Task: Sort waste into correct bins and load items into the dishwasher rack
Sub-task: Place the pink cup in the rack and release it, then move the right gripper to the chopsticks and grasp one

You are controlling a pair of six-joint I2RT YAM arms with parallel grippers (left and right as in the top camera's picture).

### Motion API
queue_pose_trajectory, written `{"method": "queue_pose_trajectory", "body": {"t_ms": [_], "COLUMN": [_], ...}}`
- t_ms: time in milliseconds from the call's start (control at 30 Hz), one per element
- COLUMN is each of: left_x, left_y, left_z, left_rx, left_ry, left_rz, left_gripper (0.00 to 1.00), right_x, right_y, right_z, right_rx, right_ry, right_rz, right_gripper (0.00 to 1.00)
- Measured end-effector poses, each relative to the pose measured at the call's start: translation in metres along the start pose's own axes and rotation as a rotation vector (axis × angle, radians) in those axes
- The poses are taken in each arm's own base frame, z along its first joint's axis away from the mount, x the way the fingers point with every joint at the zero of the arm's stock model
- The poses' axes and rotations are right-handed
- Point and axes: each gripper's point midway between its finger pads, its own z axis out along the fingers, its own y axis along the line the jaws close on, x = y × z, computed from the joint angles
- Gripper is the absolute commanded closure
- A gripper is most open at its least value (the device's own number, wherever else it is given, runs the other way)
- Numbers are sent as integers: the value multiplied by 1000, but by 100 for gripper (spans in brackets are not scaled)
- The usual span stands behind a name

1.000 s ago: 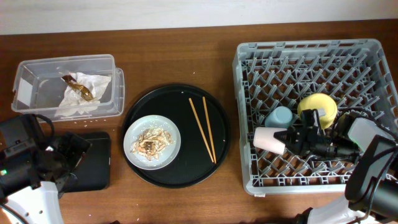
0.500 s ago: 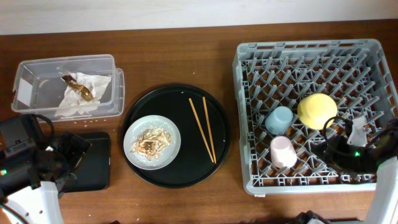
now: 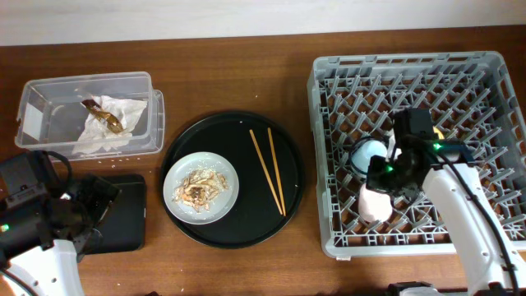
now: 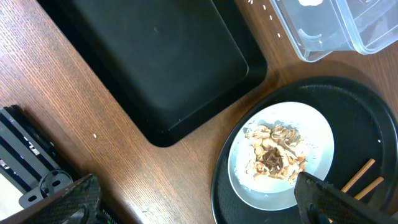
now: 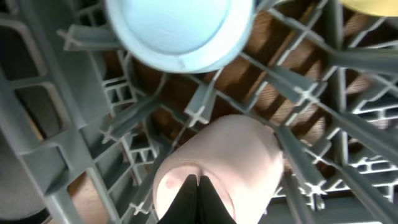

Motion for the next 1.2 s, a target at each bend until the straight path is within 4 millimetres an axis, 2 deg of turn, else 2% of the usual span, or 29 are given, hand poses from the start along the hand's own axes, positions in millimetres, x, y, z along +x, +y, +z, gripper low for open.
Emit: {"method": "queue_pose_trajectory", "body": {"t_ms": [33,67,167,200,267,300,333,367,400,500,533,567,600,633,700,733,767,800,833,867,967,1000,1067,1133,1200], "left_x": [0,0,0,0,0,0,0,0,0,0,0,0,0,0,0,0,0,0,0,0,0,0,0,0,0], "left_y": [0,0,0,0,0,0,0,0,0,0,0,0,0,0,0,0,0,0,0,0,0,0,0,0,0], "left_z": [0,0,0,0,0,0,0,0,0,0,0,0,0,0,0,0,0,0,0,0,0,0,0,0,0], "left_rx": [0,0,0,1,0,0,0,0,0,0,0,0,0,0,1,0,0,0,0,-1,-1,0,0,0,0], "left_ry": [0,-1,0,-1,-1,-1,0,0,-1,0,0,0,0,0,-1,0,1,-1,0,1,1,0,0,0,0], "left_rz": [0,0,0,0,0,0,0,0,0,0,0,0,0,0,0,-1,0,0,0,0,0,0,0,0,0], "left_gripper": [1,1,1,1,1,1,1,1,1,1,1,1,1,1,1,1,1,1,1,1,1,1,1,1,1], "right_x": [0,8,18,27,31,30,27,25,21,24,35,41,52,65,62,62,65,69,50,38,0,-5,-6,-2,1], "right_y": [-5,-20,-35,-39,-33,-10,16,37,57,132,149,156,171,187,204,211,208,201,224,235,266,268,266,257,250], "right_z": [-1,-2,-5,-8,-16,-30,-47,-60,-70,-101,-101,-96,-85,-64,-29,-4,29,37,45,50,51,56,77,110,128], "right_rx": [29,113,196,214,184,63,-71,-176,-281,-635,-663,-634,-579,-483,-359,-301,-206,-121,-115,-93,-123,-114,-82,-20,16], "right_ry": [-1,25,58,96,106,79,40,2,-30,-56,-32,-25,-17,-8,-35,-3,81,170,158,151,0,-19,-5,43,73], "right_rz": [12,35,59,67,73,33,-12,-52,-81,-249,-310,-336,-382,-437,-469,-473,-473,-477,-492,-496,-524,-525,-531,-548,-576], "right_gripper": [96,96,96,96,96,95,2,0,4,45,49,52,53,57,64,67,66,66,60,56,57,58,68,69,70]}}
